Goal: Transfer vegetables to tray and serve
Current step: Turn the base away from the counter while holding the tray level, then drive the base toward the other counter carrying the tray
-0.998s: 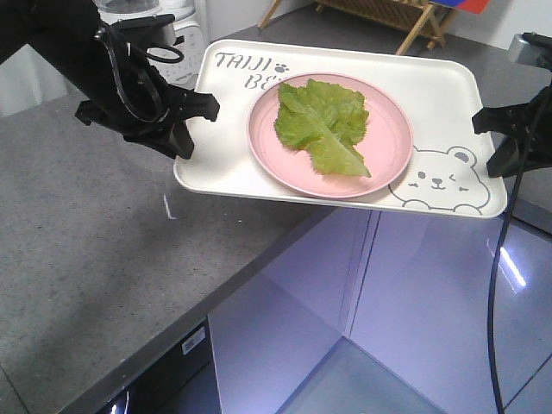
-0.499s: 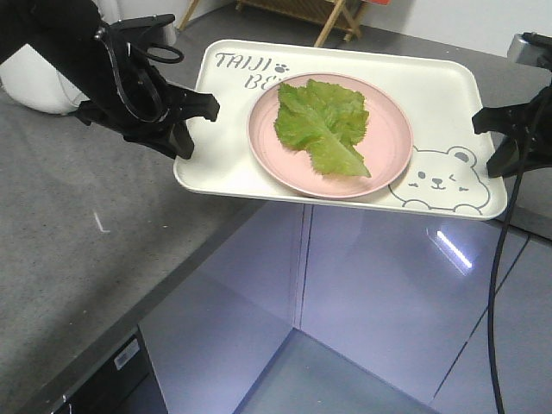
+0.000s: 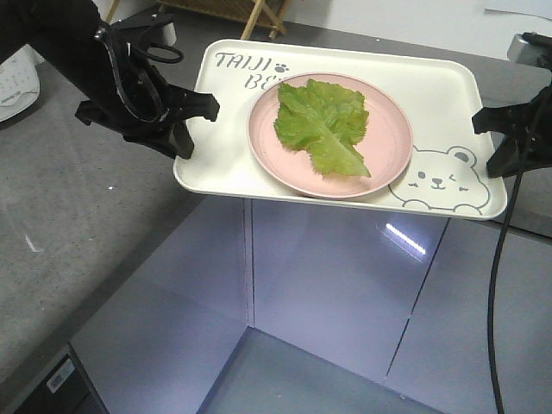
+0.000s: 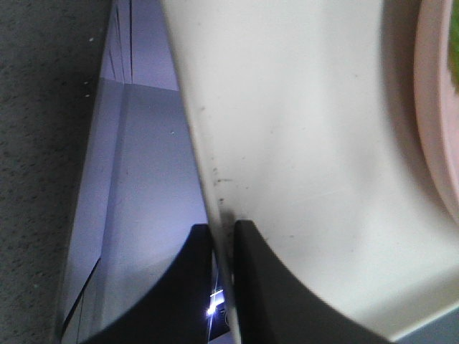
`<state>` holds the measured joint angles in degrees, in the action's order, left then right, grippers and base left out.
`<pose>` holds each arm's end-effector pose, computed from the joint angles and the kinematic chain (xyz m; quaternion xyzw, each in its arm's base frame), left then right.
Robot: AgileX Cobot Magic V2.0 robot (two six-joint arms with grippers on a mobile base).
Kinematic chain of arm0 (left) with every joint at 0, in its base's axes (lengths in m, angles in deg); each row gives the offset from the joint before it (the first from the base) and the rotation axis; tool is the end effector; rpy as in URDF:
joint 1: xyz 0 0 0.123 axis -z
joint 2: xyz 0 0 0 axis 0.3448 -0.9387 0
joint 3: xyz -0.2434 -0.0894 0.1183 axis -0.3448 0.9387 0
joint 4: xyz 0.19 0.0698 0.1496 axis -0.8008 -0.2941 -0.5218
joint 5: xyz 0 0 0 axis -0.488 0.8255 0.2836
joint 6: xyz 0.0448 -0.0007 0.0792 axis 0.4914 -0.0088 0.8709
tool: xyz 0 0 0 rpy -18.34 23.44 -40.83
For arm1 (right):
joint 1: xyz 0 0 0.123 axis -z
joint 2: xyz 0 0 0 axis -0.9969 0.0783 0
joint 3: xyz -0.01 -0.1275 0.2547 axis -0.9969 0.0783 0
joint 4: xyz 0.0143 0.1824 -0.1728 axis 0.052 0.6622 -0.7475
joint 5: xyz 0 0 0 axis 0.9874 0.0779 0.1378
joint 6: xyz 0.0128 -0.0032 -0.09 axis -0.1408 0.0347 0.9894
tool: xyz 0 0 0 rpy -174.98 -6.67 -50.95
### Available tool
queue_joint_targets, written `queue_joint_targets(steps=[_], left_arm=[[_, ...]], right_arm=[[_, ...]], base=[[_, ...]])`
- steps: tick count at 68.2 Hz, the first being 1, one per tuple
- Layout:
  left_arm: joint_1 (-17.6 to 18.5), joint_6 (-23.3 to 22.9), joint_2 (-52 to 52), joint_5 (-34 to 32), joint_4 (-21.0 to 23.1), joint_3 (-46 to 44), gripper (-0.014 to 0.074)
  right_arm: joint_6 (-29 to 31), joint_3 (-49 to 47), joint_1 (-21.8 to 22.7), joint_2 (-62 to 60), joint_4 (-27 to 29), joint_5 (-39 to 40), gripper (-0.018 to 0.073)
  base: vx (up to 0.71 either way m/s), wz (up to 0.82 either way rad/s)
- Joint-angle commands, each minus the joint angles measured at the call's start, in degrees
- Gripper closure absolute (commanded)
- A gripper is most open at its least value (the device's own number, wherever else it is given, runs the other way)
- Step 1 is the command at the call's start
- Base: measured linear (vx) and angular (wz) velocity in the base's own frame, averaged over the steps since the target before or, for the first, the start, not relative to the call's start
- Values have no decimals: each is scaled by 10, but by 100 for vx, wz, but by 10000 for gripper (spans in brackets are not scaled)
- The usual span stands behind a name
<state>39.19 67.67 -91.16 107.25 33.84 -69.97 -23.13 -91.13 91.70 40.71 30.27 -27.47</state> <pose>0.3754 -0.1525 0.3666 0.1251 0.9599 -0.1655 0.1885 0.3521 -0.0110 0.3498 -0.0249 0.9708 0.1272 0.2020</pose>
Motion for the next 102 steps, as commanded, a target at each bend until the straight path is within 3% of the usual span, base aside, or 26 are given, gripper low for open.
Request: queue_joint_targets(steps=[1, 102], left_arm=[[20, 13, 30, -33, 94, -17, 602], [20, 13, 30, -33, 94, -17, 602]], right_arm=[[8, -17, -15, -30, 93, -24, 565], [8, -17, -15, -30, 93, -24, 565]], base=[[-1, -28], [-1, -24]])
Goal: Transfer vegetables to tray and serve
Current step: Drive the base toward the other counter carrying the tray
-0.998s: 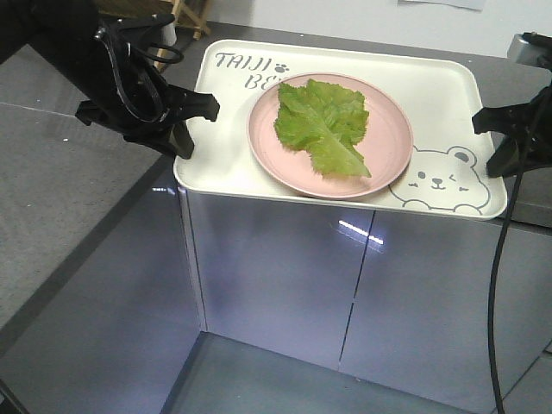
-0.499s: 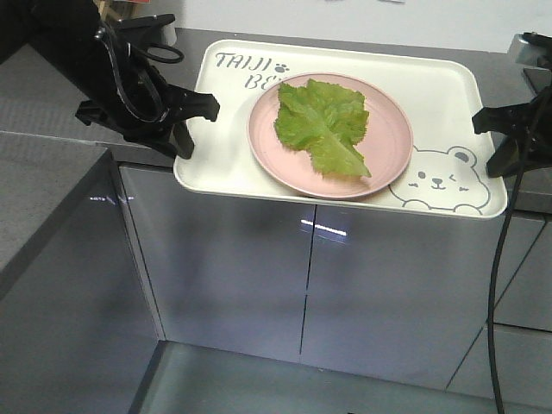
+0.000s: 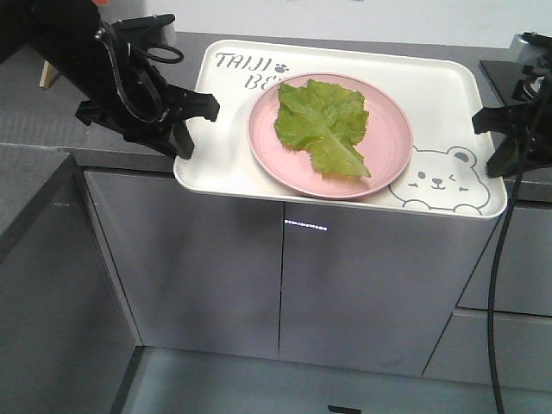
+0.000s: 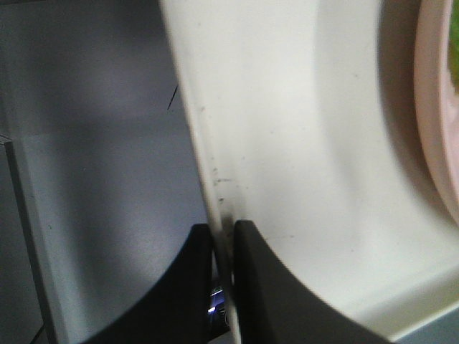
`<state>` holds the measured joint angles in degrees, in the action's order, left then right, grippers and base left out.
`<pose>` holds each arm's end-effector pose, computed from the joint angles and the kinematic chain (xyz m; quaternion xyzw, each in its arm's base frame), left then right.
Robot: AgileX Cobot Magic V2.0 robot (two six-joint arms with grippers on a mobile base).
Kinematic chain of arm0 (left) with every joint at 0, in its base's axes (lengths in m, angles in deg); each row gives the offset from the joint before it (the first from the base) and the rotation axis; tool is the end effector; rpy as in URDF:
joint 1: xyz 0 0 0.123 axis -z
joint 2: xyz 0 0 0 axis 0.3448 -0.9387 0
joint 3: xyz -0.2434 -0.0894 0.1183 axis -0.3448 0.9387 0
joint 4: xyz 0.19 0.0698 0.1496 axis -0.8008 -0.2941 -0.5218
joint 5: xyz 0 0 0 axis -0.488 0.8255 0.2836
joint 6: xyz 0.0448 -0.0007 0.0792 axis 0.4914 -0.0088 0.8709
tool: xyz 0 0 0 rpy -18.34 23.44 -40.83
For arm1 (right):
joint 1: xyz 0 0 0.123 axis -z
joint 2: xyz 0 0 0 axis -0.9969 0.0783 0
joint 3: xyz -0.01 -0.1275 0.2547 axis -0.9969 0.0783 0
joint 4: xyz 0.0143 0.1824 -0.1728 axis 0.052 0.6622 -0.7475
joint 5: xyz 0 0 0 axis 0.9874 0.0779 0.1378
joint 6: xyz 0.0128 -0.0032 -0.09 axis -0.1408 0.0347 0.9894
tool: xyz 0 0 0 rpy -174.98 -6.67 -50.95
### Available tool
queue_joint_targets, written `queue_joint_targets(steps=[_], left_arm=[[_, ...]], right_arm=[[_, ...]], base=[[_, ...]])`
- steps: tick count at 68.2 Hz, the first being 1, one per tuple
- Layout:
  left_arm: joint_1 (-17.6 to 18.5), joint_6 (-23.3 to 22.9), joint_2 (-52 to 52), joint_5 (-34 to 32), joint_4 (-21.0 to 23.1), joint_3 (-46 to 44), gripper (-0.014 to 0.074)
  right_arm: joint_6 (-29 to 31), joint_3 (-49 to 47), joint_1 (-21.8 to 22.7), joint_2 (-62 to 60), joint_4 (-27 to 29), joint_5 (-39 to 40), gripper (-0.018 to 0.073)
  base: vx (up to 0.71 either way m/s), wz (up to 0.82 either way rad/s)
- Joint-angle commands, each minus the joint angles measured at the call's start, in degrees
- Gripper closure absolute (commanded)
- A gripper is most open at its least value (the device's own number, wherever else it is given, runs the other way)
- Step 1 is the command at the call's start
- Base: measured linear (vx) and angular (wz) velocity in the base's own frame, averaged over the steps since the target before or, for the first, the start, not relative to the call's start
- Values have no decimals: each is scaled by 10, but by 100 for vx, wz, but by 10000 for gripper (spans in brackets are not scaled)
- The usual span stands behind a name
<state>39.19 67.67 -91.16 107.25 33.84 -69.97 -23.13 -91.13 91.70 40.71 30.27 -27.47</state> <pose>0.3754 -0.1525 0.3666 0.1251 0.9599 -0.1655 0.1885 0.3521 -0.0110 0.3498 -0.0249 0.9708 0.1272 0.2020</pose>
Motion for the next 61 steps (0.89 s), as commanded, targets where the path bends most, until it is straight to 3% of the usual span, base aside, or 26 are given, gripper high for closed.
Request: queue_joint_targets(steps=[1, 61], left_arm=[[20, 13, 30, -33, 94, -17, 602], [20, 13, 30, -33, 94, -17, 602]], right_arm=[[8, -17, -15, -30, 93, -24, 565], [8, -17, -15, -30, 93, -24, 565]], base=[[-1, -13], [-1, -13]])
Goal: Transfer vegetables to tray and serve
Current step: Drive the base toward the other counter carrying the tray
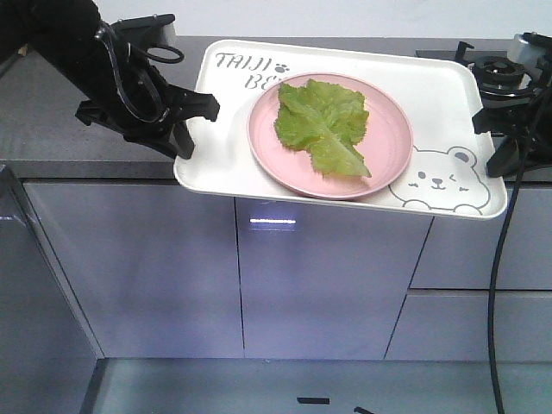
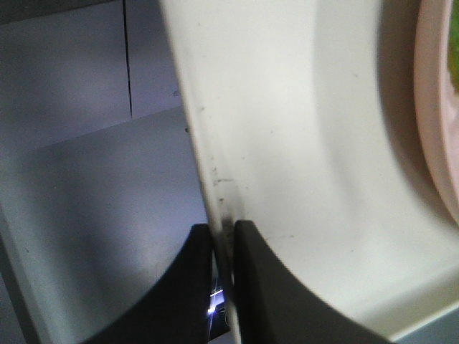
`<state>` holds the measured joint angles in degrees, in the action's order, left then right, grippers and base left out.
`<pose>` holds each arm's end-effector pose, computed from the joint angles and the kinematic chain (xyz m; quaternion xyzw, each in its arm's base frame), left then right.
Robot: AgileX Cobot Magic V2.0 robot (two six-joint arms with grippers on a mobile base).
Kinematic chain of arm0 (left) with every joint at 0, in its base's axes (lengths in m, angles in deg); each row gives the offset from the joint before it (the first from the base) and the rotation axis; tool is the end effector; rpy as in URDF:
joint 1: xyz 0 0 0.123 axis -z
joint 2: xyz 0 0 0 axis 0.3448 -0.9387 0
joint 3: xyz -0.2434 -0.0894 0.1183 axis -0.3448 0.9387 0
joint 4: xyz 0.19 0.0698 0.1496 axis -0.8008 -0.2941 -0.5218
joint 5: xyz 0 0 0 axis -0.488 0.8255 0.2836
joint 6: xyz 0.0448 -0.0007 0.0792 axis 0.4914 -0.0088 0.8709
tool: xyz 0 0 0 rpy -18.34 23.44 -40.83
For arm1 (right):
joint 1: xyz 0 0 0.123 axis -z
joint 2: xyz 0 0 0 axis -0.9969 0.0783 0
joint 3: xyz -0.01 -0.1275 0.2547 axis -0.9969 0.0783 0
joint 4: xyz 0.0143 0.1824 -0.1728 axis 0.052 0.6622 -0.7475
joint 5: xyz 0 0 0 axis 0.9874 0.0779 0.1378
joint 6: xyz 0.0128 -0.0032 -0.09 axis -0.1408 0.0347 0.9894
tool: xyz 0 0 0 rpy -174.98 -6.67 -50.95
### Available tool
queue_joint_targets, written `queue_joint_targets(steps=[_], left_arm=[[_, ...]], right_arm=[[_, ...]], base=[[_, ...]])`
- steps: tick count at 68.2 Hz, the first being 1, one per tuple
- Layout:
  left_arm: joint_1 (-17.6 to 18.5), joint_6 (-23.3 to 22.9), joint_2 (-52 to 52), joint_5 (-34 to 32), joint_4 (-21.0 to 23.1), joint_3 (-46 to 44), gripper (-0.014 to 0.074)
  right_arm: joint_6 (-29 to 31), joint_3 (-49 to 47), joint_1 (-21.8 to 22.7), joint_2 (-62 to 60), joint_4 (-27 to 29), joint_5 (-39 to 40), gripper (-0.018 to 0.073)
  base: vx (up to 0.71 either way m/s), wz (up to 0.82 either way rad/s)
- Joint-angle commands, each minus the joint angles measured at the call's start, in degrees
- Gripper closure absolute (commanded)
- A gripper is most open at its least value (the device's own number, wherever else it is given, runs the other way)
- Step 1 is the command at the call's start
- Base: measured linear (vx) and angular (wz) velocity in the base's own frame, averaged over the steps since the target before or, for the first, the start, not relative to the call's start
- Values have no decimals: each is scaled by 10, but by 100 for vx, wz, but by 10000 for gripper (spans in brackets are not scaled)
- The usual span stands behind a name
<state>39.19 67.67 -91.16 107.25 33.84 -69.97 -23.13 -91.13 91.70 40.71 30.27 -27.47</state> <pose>0.3754 -0.1525 0.3666 0.1251 0.9599 -0.1655 0.1885 0.3521 -0.0110 0.3498 -0.0249 0.9708 0.1272 0.2020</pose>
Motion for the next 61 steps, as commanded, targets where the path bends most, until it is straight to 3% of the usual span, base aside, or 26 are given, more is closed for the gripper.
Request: queue_joint_targets(steps=[1, 61], left_arm=[[20, 13, 30, -33, 94, -17, 602], [20, 13, 30, -33, 95, -17, 603]], right_arm=[[8, -17, -15, -30, 93, -24, 565], [8, -17, -15, -30, 93, -24, 565]], base=[[0, -8], [1, -2]])
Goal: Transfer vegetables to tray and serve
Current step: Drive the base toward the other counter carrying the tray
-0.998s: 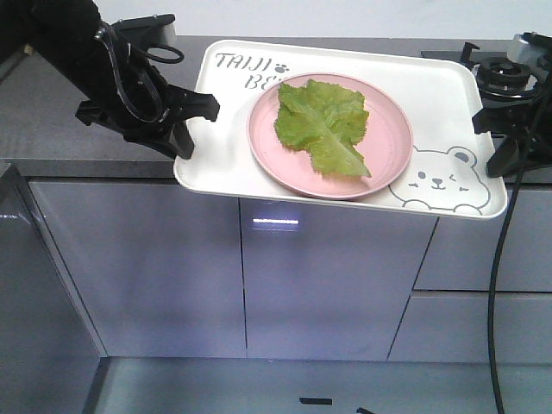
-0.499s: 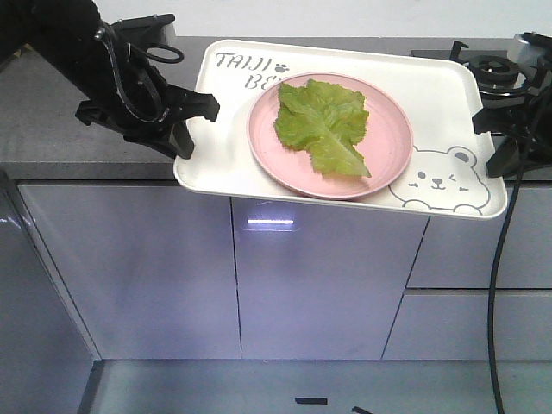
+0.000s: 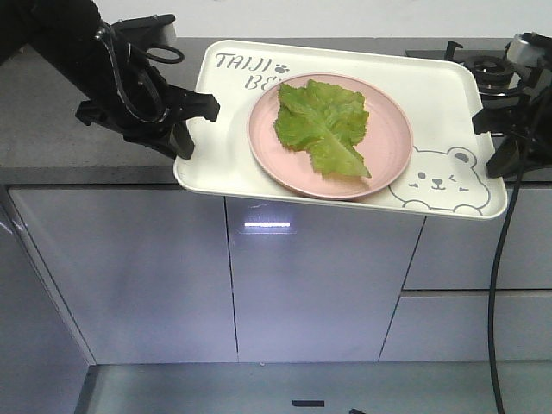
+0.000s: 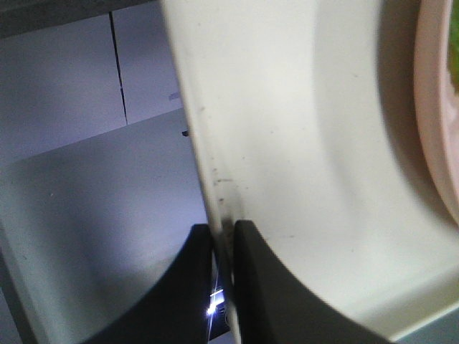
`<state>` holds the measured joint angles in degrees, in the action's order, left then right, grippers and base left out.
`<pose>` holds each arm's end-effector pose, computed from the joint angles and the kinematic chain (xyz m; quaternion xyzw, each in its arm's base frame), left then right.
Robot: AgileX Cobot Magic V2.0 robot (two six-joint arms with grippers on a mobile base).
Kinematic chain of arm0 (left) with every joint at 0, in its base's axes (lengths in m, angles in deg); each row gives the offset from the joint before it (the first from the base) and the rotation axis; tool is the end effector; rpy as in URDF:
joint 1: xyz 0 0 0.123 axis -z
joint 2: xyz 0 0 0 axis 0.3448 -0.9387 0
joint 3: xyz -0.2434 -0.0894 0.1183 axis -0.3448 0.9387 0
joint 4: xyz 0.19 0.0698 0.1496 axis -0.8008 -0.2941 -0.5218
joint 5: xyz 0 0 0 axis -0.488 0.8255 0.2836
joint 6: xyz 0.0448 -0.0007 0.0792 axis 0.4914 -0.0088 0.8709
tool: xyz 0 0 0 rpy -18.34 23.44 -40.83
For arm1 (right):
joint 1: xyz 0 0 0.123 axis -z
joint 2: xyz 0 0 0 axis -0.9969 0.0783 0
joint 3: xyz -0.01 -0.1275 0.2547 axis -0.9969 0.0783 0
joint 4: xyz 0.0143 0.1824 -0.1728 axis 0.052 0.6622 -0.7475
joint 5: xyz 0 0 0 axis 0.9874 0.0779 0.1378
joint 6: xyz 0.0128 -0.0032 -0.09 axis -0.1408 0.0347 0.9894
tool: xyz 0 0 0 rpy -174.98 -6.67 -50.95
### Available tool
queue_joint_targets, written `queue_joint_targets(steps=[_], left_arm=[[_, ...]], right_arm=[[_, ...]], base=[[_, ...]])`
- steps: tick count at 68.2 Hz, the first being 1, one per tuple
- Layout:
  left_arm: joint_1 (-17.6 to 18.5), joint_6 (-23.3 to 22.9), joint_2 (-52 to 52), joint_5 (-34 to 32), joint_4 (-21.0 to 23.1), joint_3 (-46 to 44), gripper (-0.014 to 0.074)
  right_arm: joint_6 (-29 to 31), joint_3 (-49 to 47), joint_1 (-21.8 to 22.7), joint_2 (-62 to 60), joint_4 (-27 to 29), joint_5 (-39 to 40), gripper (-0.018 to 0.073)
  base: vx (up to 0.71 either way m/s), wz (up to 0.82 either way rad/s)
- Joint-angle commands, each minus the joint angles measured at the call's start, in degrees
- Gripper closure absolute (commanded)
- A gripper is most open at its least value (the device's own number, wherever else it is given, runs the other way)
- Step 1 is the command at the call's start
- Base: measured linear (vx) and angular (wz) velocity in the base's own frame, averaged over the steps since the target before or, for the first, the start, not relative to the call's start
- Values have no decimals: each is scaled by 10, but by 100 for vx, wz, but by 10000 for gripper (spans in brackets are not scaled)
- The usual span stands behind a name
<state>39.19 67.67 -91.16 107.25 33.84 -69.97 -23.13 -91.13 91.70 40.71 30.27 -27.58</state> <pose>0.3754 -0.1525 0.3666 0.1251 0.9599 -0.1655 0.1885 0.3520 -0.0110 0.3497 -0.0250 0.9709 0.1273 0.2011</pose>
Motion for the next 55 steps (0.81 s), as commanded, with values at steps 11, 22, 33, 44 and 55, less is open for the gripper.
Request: queue_joint_targets(steps=[11, 22, 33, 44, 55], left_arm=[[20, 13, 30, -33, 95, -17, 602], [20, 13, 30, -33, 95, -17, 602], [20, 13, 30, -33, 95, -17, 602], [20, 13, 30, -33, 95, -17, 602], [20, 13, 30, -33, 95, -17, 602]], right_arm=[[8, -17, -15, -30, 93, -23, 565], [8, -17, -15, -30, 93, -23, 565], [8, -17, -15, -30, 93, -23, 565], [8, -17, -15, -30, 93, -23, 565], [8, -17, -15, -30, 93, -23, 565]], base=[[5, -2], [6, -2], [6, -5], [7, -7], [8, -6]])
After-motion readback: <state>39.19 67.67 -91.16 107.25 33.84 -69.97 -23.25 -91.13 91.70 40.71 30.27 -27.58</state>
